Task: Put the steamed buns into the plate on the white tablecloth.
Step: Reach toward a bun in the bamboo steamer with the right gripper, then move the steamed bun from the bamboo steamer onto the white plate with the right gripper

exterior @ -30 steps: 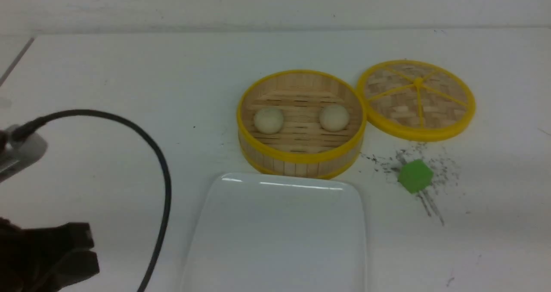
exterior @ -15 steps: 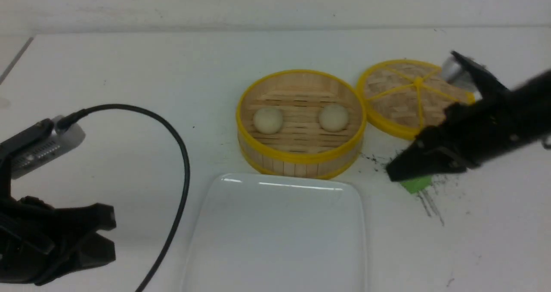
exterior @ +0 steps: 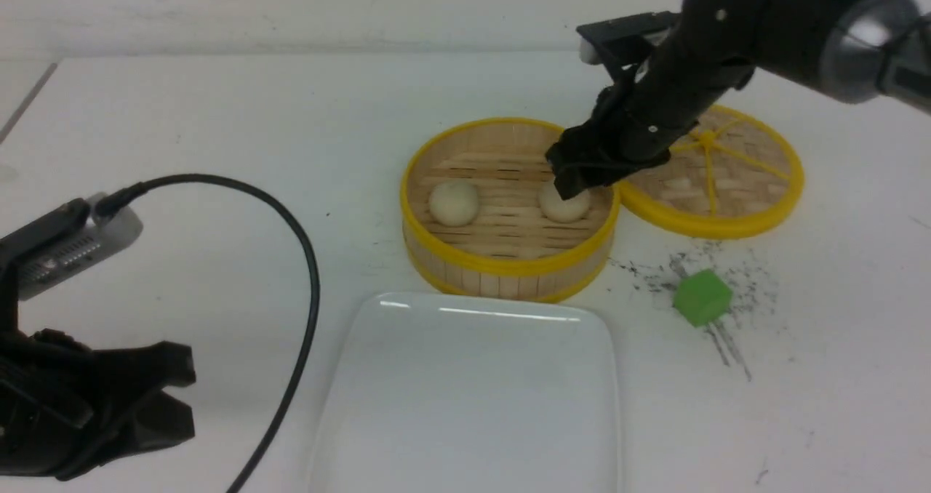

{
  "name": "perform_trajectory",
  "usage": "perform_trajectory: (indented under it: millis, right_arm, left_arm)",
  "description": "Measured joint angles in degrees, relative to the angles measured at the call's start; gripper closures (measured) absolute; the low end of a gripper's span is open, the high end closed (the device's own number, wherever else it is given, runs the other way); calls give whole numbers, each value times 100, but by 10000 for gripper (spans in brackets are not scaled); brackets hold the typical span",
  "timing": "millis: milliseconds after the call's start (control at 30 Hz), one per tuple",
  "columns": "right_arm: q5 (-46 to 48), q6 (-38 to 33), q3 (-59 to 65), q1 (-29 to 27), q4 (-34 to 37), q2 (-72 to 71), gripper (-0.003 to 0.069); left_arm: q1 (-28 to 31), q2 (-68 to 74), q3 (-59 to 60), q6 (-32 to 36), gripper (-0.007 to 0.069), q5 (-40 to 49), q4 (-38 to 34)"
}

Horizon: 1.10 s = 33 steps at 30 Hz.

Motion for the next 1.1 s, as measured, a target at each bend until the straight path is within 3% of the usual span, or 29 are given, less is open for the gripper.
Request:
perform_trajectory:
  millis: [133,267,300,333,400,500,800,1000,1100]
  right_arm:
    - [-251,51,-197,11,-157,521,232]
    - [-324,56,-232,13,-158,641,287]
    - [-317,62,-243,13,-183,641,373]
    - [-311,63,-243,13,-183,633,373]
    - [-236,68,-243,13,-183,539,531]
    - [8,62,-230,13,-197,264,637]
    - [2079,234,-144,18,275,-1742,636]
    - [2213,461,905,386,467,-2740,624]
    - [1870,480,2139,1066,490,-2917,607]
  left_arm:
    - [0,0,0,0,570,-5,0]
    - [0,0,0,0,566,-5,6]
    - [0,0,0,0,562,-5,6]
    - [0,0,0,0,561,-5,6]
    - [0,0,0,0,557,-5,6]
    - [0,0,0,0,551,-5,19]
    - [0,2,0,0,538,-5,23]
    - [0,2,0,0,534,-3,43]
    - [0,7,0,0,532,-30,49]
